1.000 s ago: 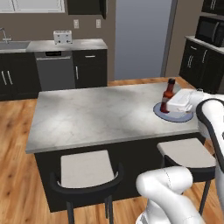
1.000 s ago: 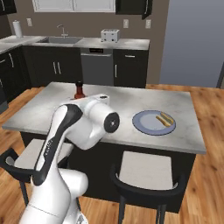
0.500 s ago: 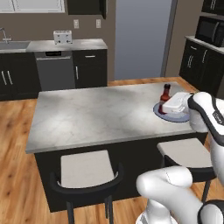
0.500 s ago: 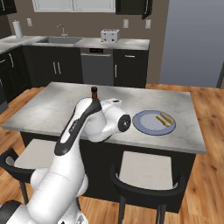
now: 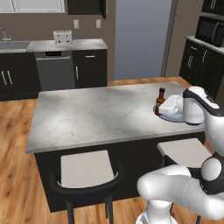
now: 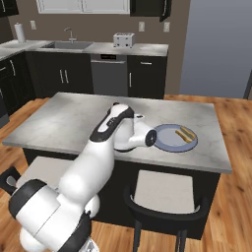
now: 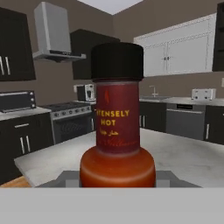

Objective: Move the hot dog bun to the plate on the dining table and place the condiment next to that plate. Then navigate to the fridge and take the sausage and place it on the plate as well.

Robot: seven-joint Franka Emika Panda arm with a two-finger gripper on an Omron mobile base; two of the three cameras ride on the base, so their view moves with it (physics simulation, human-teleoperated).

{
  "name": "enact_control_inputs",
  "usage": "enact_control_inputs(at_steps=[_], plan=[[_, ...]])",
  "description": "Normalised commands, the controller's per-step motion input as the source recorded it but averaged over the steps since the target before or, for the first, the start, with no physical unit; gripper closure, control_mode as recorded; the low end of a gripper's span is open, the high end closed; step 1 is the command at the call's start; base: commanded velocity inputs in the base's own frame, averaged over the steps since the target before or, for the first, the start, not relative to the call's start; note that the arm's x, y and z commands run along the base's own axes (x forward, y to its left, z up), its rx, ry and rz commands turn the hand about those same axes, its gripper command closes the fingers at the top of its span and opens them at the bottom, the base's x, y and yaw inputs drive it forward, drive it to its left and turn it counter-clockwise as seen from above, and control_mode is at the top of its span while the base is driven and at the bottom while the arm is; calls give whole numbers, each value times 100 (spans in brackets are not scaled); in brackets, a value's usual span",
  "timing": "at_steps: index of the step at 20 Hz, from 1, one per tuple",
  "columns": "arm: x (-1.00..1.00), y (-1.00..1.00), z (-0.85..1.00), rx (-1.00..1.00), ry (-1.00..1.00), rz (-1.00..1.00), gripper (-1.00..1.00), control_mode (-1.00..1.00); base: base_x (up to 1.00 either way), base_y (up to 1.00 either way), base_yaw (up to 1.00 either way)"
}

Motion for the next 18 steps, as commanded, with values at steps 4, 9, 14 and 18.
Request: enact_control_inputs(at_steps=[4, 9, 14, 18], plan=[[48, -7, -45, -2, -2, 8, 100, -100, 0, 0, 0], [31, 0, -38, -4, -4, 8, 100, -100, 0, 0, 0], [13, 2, -28, -7, -3, 1, 100, -100, 0, 0, 0], [12, 1, -19, -4, 0, 0, 100, -100, 0, 0, 0]])
